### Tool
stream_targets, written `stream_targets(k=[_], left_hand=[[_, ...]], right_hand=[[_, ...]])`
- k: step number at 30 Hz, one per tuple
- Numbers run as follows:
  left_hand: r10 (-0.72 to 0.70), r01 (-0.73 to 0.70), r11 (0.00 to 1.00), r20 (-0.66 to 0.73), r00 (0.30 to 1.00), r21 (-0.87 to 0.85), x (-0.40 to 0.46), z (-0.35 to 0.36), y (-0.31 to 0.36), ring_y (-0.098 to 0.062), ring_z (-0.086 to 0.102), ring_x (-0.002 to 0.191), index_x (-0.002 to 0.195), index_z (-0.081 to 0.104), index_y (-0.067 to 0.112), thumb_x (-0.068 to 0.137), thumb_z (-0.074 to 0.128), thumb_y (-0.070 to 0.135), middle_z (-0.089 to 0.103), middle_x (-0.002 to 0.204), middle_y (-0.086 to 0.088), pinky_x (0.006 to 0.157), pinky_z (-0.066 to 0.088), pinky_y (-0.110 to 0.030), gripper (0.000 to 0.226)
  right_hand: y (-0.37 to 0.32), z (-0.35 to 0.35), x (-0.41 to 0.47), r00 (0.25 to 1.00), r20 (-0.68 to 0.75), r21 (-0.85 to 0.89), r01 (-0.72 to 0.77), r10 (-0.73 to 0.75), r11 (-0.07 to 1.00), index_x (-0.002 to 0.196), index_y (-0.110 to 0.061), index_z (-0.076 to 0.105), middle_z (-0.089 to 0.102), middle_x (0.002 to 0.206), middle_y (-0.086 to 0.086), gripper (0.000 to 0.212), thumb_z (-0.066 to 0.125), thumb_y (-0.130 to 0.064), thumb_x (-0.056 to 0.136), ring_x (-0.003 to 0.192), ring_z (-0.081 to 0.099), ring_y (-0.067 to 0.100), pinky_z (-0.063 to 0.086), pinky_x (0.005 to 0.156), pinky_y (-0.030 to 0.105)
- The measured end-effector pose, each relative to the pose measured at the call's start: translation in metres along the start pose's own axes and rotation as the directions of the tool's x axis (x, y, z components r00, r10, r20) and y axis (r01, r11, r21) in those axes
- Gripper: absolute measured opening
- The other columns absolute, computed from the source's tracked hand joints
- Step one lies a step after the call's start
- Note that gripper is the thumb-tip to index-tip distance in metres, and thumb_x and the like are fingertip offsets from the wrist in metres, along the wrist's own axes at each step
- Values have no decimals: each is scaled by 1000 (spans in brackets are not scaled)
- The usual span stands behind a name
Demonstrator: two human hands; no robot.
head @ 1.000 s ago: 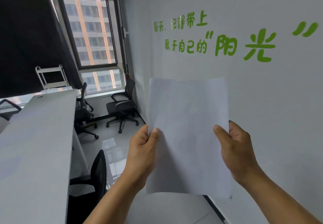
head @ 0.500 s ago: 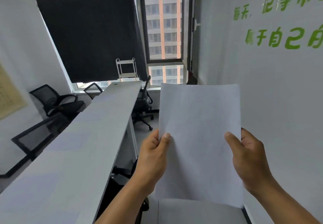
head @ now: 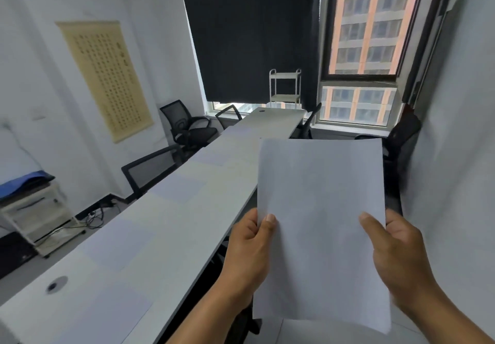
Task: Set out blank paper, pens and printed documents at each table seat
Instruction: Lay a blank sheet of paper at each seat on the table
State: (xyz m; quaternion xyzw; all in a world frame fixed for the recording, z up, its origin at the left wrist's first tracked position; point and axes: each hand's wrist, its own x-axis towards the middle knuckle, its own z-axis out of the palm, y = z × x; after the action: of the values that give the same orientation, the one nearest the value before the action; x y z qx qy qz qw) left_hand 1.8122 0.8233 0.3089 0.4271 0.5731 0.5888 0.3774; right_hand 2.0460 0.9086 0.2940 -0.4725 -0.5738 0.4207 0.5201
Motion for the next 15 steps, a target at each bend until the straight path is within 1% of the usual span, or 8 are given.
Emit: stream_targets(k=[2, 3, 4, 6, 7, 9, 12, 15], left_hand=[[-17, 17, 1000, -40, 999, 3, 28, -1, -11, -14, 81, 101, 116, 77, 24, 117, 53, 33, 84, 112, 6, 78, 63, -24, 26], [-17, 17, 1000, -61, 998, -3, 45, -1, -18, -15, 81, 101, 115, 77, 22, 117, 53, 33, 84, 111, 6, 78, 63, -25, 26], [-21, 20, 1000, -81, 996, -11, 62, 0, -25, -15, 81, 101, 114, 76, 21, 117, 54, 33, 84, 110, 6, 78, 62, -25, 26], [-39, 35, 998, -103, 994, -43, 101, 4, -37, -14, 81, 102, 113, 77, 21, 117, 54, 33, 84, 111, 7, 79, 63, -27, 26], [-49, 43, 997, -104, 993, -61, 120, 7, -42, -15, 81, 104, 114, 77, 22, 117, 54, 33, 84, 112, 7, 83, 64, -32, 26], [-79, 69, 993, -112, 991, -92, 159, 14, -51, -19, 80, 107, 113, 78, 24, 116, 55, 36, 84, 112, 6, 92, 65, -42, 26], [-86, 73, 991, -112, 990, -113, 211, 20, -54, -15, 81, 104, 109, 79, 31, 116, 55, 37, 84, 110, 9, 88, 64, -37, 26], [-84, 70, 989, -104, 991, -132, 256, 18, -50, -13, 81, 102, 108, 80, 36, 117, 53, 33, 85, 111, 9, 78, 62, -24, 29]], right_hand=[[6, 16, 31, 998, 44, 2, -33, 33, 999, 102, -2, 65, 64, 87, 34, 53, 68, -54, 90, 71, 52, 57, 47, 65, 42], [11, 24, 47, 997, 59, 3, -43, 42, 999, 103, -7, 68, 65, 100, 38, 52, 68, -56, 89, 82, 54, 64, 49, 67, 45], [14, 32, 63, 996, 76, 4, -56, 56, 998, 104, -10, 69, 63, 107, 38, 52, 67, -59, 87, 86, 55, 66, 50, 68, 47], [19, 45, 99, 993, 96, -12, -69, 69, 998, 105, -13, 70, 64, 109, 37, 54, 68, -62, 84, 81, 57, 63, 58, 66, 60], [21, 50, 117, 992, 100, -19, -69, 71, 997, 105, -14, 71, 66, 109, 35, 54, 68, -63, 84, 81, 60, 61, 59, 70, 71], [24, 56, 153, 990, 128, -45, -61, 67, 997, 106, -15, 72, 67, 112, 33, 51, 67, -61, 86, 96, 60, 65, 54, 81, 80], [23, 68, 205, 987, 139, -68, -71, 80, 995, 107, -23, 75, 73, 109, 25, 42, 66, -59, 87, 102, 65, 58, 58, 86, 75], [22, 84, 251, 984, 167, -52, -60, 68, 997, 111, -36, 79, 83, 104, -1, 36, 65, -59, 87, 94, 81, 29, 66, 87, 60]])
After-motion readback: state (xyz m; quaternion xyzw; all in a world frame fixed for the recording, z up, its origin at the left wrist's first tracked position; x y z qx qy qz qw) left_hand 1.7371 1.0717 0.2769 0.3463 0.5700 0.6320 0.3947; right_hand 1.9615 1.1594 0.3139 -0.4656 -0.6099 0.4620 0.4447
